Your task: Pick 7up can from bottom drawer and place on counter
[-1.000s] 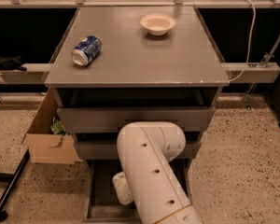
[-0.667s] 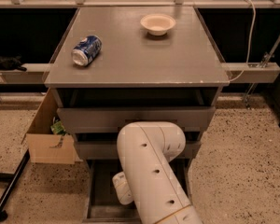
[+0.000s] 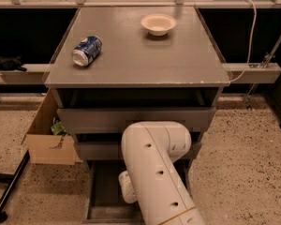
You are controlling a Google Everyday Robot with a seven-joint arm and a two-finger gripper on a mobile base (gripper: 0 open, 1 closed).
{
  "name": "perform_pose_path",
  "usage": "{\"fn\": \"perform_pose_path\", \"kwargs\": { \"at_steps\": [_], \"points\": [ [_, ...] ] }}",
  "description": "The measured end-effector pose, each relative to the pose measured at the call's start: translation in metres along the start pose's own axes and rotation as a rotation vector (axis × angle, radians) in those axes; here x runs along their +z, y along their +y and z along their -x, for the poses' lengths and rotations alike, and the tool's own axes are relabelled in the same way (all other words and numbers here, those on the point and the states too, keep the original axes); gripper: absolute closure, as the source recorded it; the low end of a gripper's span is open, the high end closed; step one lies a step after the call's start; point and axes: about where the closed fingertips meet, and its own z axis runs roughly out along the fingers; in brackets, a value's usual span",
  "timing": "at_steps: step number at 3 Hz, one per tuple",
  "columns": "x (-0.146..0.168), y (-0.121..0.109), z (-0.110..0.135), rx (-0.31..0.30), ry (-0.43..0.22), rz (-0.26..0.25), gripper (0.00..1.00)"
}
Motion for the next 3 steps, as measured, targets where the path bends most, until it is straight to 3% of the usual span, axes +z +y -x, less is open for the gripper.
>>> {"fn": "perform_pose_path", "kwargs": {
  "at_steps": [1,2,3],
  "points": [
    [-0.030,0.065,-0.021,0.107,0.038,0.062,1.00],
    [-0.081,0.138,-0.022,0.223,0.125,0.071,1.00],
    [-0.078,0.145,-0.010,0.200,0.107,0.086,1.00]
  ]
}}
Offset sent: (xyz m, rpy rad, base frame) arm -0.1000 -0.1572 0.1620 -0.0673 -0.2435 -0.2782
